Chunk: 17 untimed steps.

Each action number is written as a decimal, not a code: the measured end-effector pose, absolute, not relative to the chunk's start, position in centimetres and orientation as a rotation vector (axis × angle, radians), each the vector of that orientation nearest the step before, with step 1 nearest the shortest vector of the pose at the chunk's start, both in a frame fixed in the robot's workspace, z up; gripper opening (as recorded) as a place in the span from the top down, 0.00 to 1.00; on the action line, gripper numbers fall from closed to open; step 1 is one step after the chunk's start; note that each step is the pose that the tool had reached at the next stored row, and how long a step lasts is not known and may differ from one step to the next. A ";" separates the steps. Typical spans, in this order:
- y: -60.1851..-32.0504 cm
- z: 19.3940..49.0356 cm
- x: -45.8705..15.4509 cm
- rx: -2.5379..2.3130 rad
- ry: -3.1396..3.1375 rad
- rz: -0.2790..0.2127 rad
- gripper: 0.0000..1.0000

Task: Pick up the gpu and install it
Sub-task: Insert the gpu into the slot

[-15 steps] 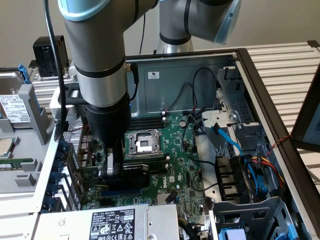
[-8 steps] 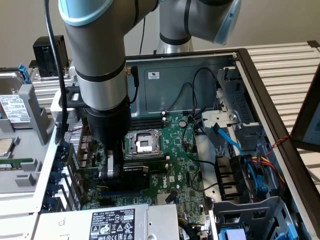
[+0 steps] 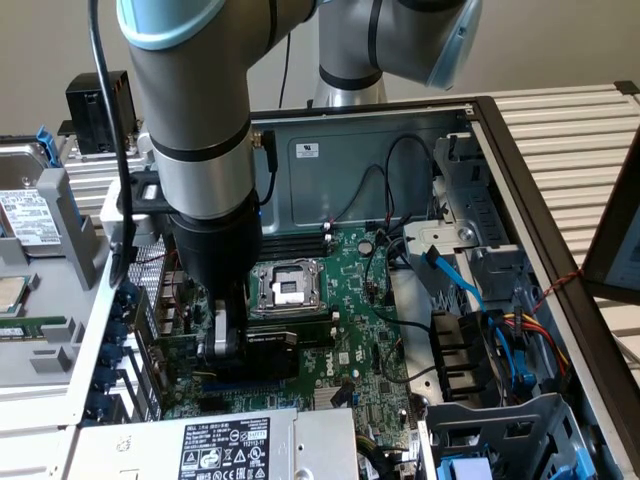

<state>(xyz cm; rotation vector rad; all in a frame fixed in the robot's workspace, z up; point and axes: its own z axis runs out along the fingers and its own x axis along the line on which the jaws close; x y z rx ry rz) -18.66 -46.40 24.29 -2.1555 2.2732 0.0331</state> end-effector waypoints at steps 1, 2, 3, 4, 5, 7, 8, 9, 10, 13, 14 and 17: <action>-46.4 24.3 -18.7 -2.156 2.273 0.033 0.73; -46.4 24.3 -18.7 -2.156 2.273 0.033 0.73; -46.4 24.3 -18.7 -2.156 2.273 0.033 0.73; -46.4 24.3 -18.8 -2.156 2.273 0.033 0.73; -46.4 24.3 -18.8 -2.156 2.273 0.033 0.73; -46.4 24.3 -18.8 -2.156 2.273 0.033 0.73; -46.4 24.3 -18.8 -2.156 2.273 0.033 0.73; -46.4 24.3 -18.8 -2.155 2.273 0.033 0.73; -46.4 24.3 -18.8 -2.156 2.273 0.033 0.73; -46.4 24.3 -18.8 -2.156 2.273 0.033 0.73; -46.4 24.3 -18.8 -2.156 2.273 0.033 0.73; -46.4 24.3 -18.8 -2.156 2.273 0.033 0.73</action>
